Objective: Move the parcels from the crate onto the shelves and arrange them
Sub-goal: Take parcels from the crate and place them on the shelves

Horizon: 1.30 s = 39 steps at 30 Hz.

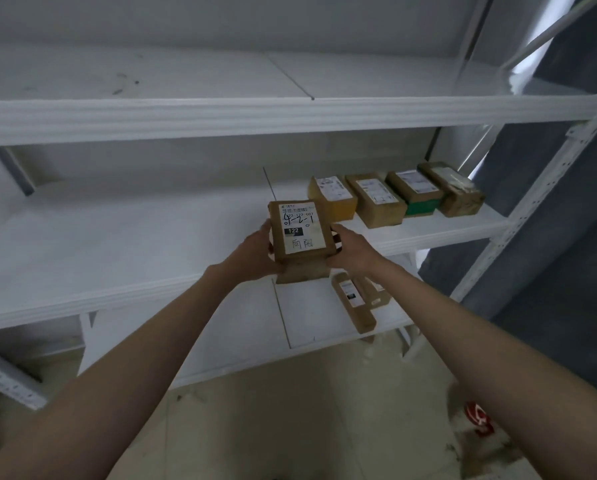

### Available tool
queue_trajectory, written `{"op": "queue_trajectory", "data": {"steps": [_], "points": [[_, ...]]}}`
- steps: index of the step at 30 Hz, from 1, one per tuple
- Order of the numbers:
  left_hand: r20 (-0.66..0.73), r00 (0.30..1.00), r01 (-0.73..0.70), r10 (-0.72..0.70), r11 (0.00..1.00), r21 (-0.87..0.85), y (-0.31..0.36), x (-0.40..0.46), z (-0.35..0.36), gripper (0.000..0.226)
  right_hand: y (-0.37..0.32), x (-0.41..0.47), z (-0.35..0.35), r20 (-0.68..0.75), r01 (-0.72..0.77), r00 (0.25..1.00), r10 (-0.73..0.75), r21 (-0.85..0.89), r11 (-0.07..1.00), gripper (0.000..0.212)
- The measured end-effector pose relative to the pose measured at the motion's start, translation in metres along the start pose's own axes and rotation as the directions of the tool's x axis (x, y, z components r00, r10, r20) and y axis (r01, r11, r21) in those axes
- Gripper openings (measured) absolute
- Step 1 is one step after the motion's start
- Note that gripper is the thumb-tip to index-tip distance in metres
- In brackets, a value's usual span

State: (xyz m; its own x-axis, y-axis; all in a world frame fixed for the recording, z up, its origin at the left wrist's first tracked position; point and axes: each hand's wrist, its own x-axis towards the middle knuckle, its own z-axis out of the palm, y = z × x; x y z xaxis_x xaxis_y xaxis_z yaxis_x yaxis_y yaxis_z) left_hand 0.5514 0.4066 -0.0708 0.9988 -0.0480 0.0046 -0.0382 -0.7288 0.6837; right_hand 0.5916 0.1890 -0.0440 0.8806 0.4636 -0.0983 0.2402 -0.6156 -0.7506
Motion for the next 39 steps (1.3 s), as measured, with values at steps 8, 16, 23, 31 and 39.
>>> {"op": "queue_trajectory", "data": {"steps": [8,16,23,31,39], "points": [[0.061,0.998,0.025,-0.022,0.999,-0.048,-0.033,0.102,-0.004,0.105,0.018,0.099,-0.017,0.020,-0.135,0.991,0.135,-0.025,0.991,0.062],[0.115,0.987,0.113,-0.110,0.993,-0.021,-0.046,0.148,0.017,0.110,0.040,0.145,-0.023,0.050,-0.254,0.965,0.256,-0.051,0.966,0.065],[0.146,0.975,0.165,-0.166,0.986,0.019,-0.040,0.148,0.017,0.112,0.046,0.147,-0.027,0.098,-0.254,0.958,0.269,-0.146,0.956,0.059],[0.202,0.890,0.341,-0.408,0.892,0.298,-0.009,0.111,-0.003,0.100,0.037,0.118,-0.060,0.189,-0.286,0.912,0.364,-0.343,0.895,0.051],[0.182,0.823,0.423,-0.539,0.794,0.437,0.037,0.053,-0.002,0.080,0.030,0.077,-0.082,0.303,-0.107,0.918,0.256,-0.431,0.896,0.044]]}}
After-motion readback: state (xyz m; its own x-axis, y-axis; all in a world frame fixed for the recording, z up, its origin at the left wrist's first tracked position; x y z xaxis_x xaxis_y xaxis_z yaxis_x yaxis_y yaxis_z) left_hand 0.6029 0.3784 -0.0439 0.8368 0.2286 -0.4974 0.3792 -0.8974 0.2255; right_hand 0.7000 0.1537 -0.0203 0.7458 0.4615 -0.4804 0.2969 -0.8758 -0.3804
